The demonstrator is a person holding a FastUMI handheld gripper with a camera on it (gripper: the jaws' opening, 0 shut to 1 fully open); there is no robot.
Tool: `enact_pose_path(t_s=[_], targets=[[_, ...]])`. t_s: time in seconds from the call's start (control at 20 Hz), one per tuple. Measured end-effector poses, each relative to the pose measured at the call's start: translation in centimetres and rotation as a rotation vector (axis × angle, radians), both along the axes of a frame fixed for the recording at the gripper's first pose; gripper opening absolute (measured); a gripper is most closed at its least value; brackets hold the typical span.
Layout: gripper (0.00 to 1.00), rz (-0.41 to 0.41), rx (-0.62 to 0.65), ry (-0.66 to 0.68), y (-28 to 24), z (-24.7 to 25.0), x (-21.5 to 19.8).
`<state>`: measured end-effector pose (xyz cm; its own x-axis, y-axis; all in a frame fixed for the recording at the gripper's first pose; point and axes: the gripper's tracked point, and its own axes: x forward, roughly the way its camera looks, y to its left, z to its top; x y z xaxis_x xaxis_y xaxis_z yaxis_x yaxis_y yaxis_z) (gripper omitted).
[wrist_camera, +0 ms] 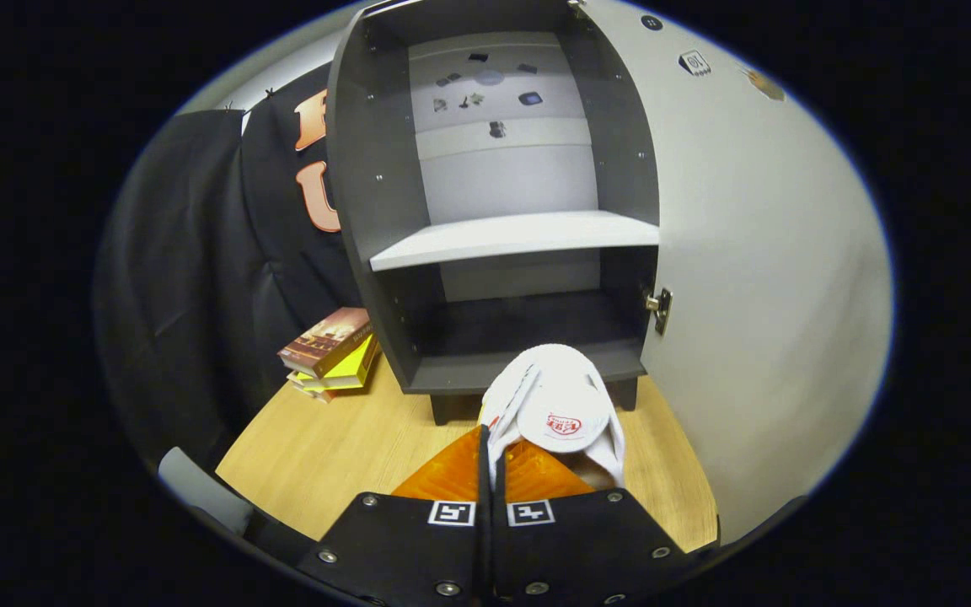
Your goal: Open the shoe cabinet door, grab the shoes and put them into the shoe cabinet, then close the shoe cabinet door.
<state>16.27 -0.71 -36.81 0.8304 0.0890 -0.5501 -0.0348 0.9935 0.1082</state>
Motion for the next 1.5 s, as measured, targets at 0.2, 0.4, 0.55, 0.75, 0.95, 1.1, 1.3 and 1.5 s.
enact_pose_path(t_s=[0.2, 0.4, 0.55, 0.75, 0.95, 1.1, 1.3, 1.5], targets=[[0.0, -0.017, -0.034, -0.051, 0.5, 3.6, 0.5], [0.0, -0.03, -0.062, -0.08, 0.7, 6.3, 1.7], [0.0, -0.029, -0.067, -0.093, 0.8, 7.4, 4.1], [0.0, -0.004, -0.074, -0.112, 1.3, 8.2, 8.4], [0.0, 0.018, -0.077, -0.12, 0.8, 9.2, 12.9], [0.0, 0.032, -0.082, -0.127, 1.4, 8.8, 16.4], [0.0, 0.062, -0.097, -0.118, 2.0, 8.6, 20.7], [0.0, 0.094, -0.129, -0.117, 2.7, 8.2, 24.8]])
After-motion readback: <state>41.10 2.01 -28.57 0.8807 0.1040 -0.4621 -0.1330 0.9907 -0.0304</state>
